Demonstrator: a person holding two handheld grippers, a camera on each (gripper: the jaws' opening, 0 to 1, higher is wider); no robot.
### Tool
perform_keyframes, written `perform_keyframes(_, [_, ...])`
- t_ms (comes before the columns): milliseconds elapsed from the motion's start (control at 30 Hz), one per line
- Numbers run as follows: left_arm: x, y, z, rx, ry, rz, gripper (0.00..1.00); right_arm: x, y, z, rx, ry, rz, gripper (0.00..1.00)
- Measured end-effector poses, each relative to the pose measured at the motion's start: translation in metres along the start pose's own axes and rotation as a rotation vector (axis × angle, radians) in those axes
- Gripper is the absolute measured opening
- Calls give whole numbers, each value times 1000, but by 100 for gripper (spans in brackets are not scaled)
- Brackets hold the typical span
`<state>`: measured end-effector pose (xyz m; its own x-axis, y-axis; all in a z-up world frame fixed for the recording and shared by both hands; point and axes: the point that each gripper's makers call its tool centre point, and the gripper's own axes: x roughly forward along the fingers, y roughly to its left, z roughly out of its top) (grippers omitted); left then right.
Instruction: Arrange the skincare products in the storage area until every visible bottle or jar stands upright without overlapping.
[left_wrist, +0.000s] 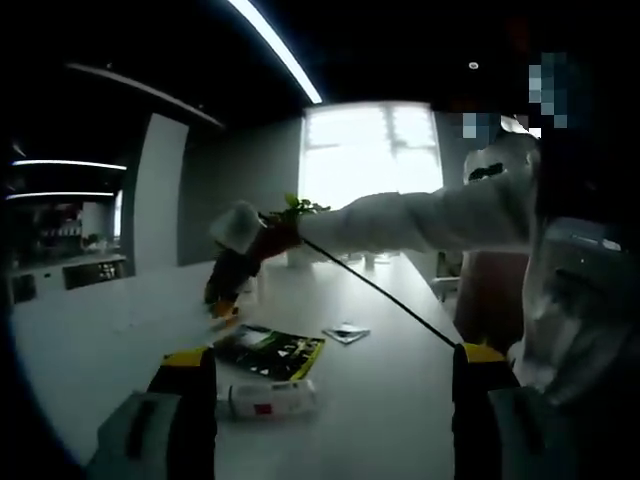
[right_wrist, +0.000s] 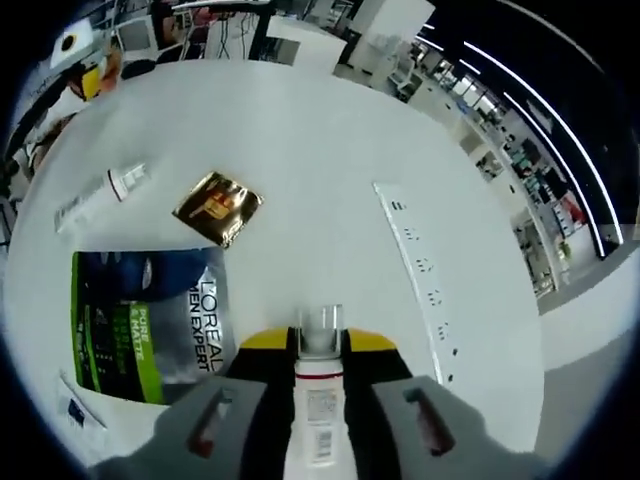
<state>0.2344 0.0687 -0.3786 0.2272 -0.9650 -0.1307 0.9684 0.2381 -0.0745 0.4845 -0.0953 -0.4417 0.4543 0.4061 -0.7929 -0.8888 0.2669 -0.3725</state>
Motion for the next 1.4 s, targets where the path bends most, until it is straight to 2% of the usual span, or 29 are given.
perform_keyframes(233, [2, -5, 4, 8, -2, -6, 100, -7, -3, -1, 35, -51, -46, 15])
perform_keyframes(500, [2, -5, 4, 11, 1, -8, 100, -27, -14, 11, 142, -223, -152, 15])
perform_keyframes(567, [3, -7, 4, 11, 0, -11, 100, -29, -12, 12, 183, -266, -158, 15])
perform_keyframes(667, [4, -7, 4, 13, 1, -13, 100, -31, -13, 7, 202, -285, -181, 15])
perform_keyframes(833, [5, -8, 5, 15, 2, -14, 100, -34, -16, 9, 220, -312, -194, 15])
perform_keyframes(1200, [6, -8, 4, 16, 3, -17, 100, -55, -26, 21, 373, -536, -285, 15])
perform_keyframes(1400, [8, -9, 4, 18, 4, -20, 100, -63, -28, 22, 457, -643, -294, 15])
